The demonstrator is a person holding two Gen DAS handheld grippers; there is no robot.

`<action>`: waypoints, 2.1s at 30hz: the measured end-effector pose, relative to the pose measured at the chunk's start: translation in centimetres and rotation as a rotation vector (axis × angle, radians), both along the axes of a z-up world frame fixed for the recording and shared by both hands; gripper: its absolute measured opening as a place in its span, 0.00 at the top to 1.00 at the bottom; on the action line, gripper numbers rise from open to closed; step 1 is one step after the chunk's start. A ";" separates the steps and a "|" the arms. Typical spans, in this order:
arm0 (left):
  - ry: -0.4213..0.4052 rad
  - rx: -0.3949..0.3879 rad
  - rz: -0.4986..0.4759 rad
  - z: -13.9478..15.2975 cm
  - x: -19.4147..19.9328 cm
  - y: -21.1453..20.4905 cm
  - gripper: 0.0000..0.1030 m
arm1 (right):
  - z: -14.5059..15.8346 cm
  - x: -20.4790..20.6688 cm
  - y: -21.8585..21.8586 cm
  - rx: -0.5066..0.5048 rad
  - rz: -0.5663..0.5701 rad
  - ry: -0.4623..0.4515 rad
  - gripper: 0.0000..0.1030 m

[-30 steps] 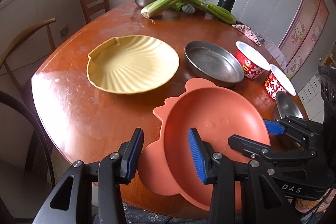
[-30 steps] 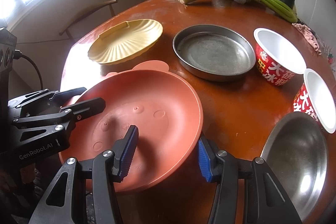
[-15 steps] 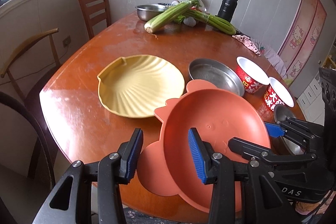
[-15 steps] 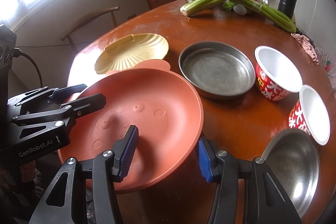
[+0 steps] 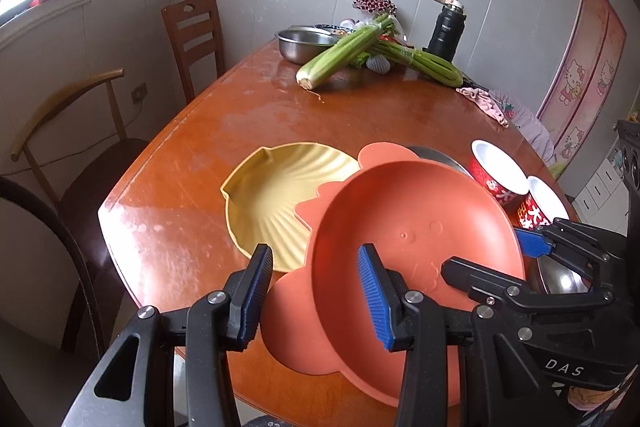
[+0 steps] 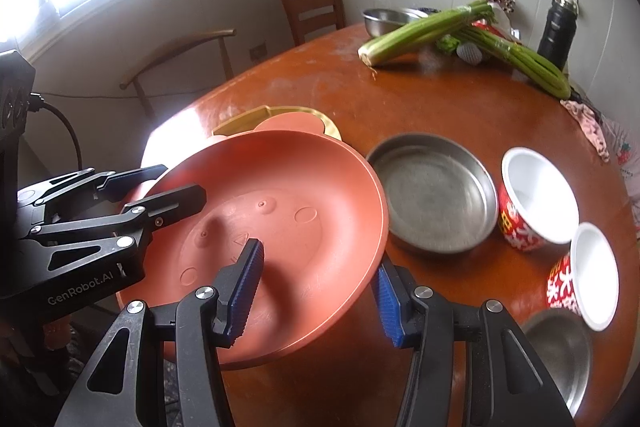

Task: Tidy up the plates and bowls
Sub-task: 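Lower the orange plate onto the yellow plate and open the left tool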

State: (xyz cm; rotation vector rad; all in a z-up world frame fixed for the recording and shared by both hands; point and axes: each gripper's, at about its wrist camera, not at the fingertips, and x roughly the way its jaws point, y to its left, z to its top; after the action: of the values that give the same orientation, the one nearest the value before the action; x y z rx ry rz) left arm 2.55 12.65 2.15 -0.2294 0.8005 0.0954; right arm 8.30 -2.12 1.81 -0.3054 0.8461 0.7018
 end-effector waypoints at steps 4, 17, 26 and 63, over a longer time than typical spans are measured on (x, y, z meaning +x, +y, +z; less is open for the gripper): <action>-0.013 -0.005 0.005 0.3 0.5 0.8 0.57 | 0.6 0.4 1.0 0.014 0.016 -0.008 0.46; -0.002 -0.014 0.036 -0.2 2.9 3.9 0.57 | 0.8 3.5 4.7 0.062 0.070 -0.002 0.46; 0.024 -0.006 0.038 -1.6 5.1 5.4 0.58 | -1.5 6.1 7.3 0.029 0.076 0.044 0.46; 0.073 -0.001 0.133 -5.4 6.1 6.7 0.58 | -3.4 7.2 6.0 0.022 0.016 0.068 0.47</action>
State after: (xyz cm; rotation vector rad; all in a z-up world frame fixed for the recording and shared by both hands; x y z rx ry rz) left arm 8.61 19.37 -3.24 -0.2817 0.8575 0.2298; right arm 15.48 3.88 -1.56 -0.2701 0.9009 0.7389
